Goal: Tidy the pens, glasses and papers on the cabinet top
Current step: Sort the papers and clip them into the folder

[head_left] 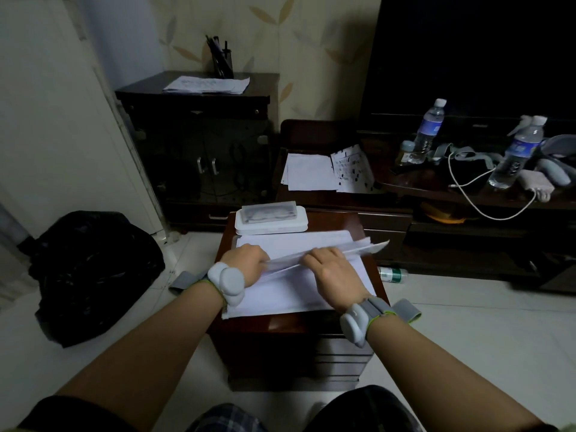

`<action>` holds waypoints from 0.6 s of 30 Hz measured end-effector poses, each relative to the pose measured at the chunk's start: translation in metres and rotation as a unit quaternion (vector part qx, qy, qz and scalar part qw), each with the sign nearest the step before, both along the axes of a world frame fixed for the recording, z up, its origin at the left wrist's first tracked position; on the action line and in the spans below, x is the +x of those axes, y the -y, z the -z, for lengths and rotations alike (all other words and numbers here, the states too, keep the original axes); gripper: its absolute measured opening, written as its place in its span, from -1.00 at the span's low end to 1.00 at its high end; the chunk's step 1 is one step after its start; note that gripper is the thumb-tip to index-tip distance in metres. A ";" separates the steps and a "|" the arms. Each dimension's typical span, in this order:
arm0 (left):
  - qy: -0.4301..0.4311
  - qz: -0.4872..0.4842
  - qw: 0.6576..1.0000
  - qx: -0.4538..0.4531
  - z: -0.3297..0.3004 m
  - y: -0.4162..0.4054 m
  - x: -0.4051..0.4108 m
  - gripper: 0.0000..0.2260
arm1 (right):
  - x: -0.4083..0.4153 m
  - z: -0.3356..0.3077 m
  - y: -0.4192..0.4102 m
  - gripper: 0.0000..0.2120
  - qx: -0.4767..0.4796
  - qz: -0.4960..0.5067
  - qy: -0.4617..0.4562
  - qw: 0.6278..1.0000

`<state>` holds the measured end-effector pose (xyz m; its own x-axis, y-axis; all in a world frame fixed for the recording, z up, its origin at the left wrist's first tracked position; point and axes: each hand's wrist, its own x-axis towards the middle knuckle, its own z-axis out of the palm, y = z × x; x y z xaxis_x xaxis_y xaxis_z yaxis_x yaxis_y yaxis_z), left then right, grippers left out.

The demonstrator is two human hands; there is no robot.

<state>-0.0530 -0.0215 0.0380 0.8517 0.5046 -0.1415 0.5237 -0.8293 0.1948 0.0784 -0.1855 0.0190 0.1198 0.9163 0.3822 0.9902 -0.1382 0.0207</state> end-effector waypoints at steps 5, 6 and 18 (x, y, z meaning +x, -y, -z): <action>0.032 0.022 0.998 -0.055 -0.023 -0.007 -0.002 -0.59 | 0.004 -0.030 0.000 -0.64 0.075 -0.006 0.051 0.996; 0.037 0.026 0.998 -0.050 -0.027 -0.009 -0.002 -0.58 | 0.005 -0.034 0.001 -0.64 0.088 -0.005 0.058 0.994; -0.001 -0.008 0.999 -0.049 -0.037 -0.019 -0.015 -0.72 | 0.008 -0.081 0.010 -0.74 0.192 0.053 0.041 0.979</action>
